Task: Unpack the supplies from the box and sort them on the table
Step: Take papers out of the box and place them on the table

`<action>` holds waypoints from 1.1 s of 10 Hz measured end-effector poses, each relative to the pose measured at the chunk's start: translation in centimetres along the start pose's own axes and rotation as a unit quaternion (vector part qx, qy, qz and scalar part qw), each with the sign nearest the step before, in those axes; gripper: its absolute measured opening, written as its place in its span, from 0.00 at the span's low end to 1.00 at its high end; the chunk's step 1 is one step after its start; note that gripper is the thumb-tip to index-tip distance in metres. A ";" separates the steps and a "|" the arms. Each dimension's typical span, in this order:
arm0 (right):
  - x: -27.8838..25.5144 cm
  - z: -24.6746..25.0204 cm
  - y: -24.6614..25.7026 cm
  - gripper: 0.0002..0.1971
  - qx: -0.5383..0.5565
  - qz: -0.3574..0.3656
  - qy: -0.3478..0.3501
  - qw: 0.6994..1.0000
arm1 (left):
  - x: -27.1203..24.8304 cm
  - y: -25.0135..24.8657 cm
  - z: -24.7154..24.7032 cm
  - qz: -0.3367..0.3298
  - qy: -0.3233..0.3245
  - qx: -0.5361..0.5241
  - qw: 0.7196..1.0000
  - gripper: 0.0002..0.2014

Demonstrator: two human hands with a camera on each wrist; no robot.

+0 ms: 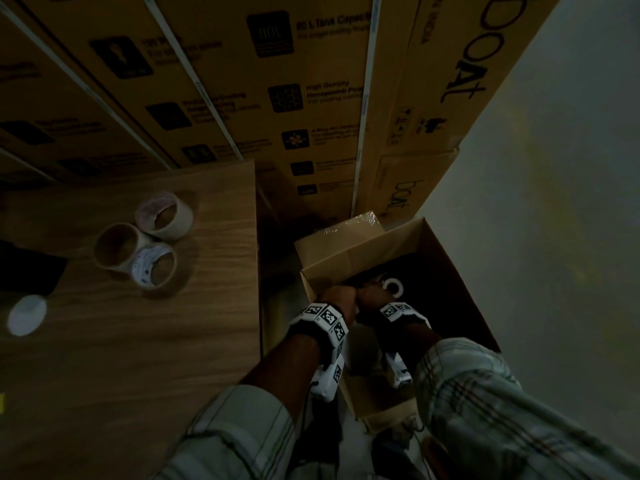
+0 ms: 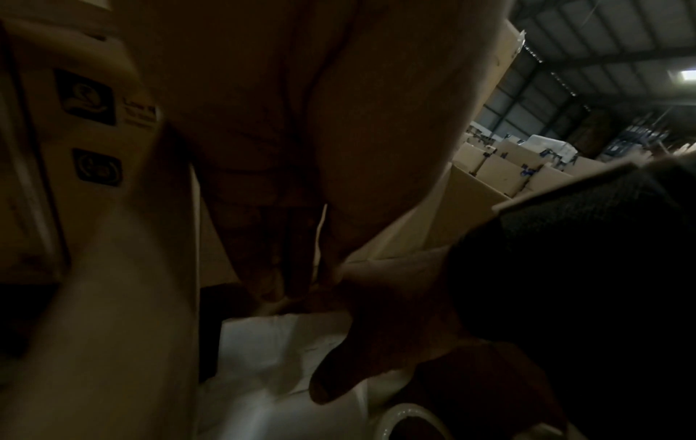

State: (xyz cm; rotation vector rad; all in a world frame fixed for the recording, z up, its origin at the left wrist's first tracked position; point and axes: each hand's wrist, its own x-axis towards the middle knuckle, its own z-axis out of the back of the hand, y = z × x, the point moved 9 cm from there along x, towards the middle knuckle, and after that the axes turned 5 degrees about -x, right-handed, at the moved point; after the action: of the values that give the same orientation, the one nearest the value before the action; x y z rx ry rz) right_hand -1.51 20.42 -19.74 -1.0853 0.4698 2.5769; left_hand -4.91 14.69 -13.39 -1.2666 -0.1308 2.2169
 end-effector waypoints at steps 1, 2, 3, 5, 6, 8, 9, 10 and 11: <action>-0.8 -1.1 0.0 0.29 0.019 -0.001 0.031 0.999 | 0.1 0.2 0.0 0.006 0.001 -0.001 1.000 0.16; -0.3 -1.8 0.1 0.23 0.020 0.004 0.035 0.999 | 0.2 0.4 -0.1 0.011 -0.001 -0.001 1.000 0.16; -0.4 -1.4 0.6 0.22 0.004 0.029 0.051 0.998 | 0.2 0.3 0.0 0.012 -0.001 -0.011 1.000 0.16; -2.7 1.7 -2.2 0.18 0.096 -0.050 -0.012 0.994 | -0.7 0.2 1.7 -0.015 -0.079 -0.057 0.995 0.20; -4.9 4.2 -3.9 0.22 0.084 -0.066 -0.055 0.993 | -0.9 0.7 2.7 -0.015 -0.123 -0.146 0.981 0.28; -9.2 8.5 -6.3 0.20 0.339 -0.110 -0.154 0.922 | -1.5 0.5 1.6 -0.051 -0.093 -0.180 0.978 0.33; -12.5 10.5 -5.8 0.16 0.336 -0.089 -0.198 0.917 | -2.7 -1.3 1.3 -0.089 -0.083 -0.203 0.972 0.29; -15.1 12.1 -5.1 0.19 0.253 -0.045 -0.243 0.935 | -4.7 -2.9 2.9 -0.129 -0.147 -0.227 0.954 0.27; -17.8 13.5 -4.6 0.29 0.260 -0.031 -0.329 0.907 | -6.6 -3.1 4.5 -0.130 -0.187 -0.278 0.933 0.25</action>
State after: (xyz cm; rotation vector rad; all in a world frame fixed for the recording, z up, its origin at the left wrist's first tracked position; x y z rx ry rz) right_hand 3.70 27.38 1.31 -0.0333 0.8427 2.3463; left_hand -4.68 14.65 -4.86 -0.9899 -1.0759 2.2294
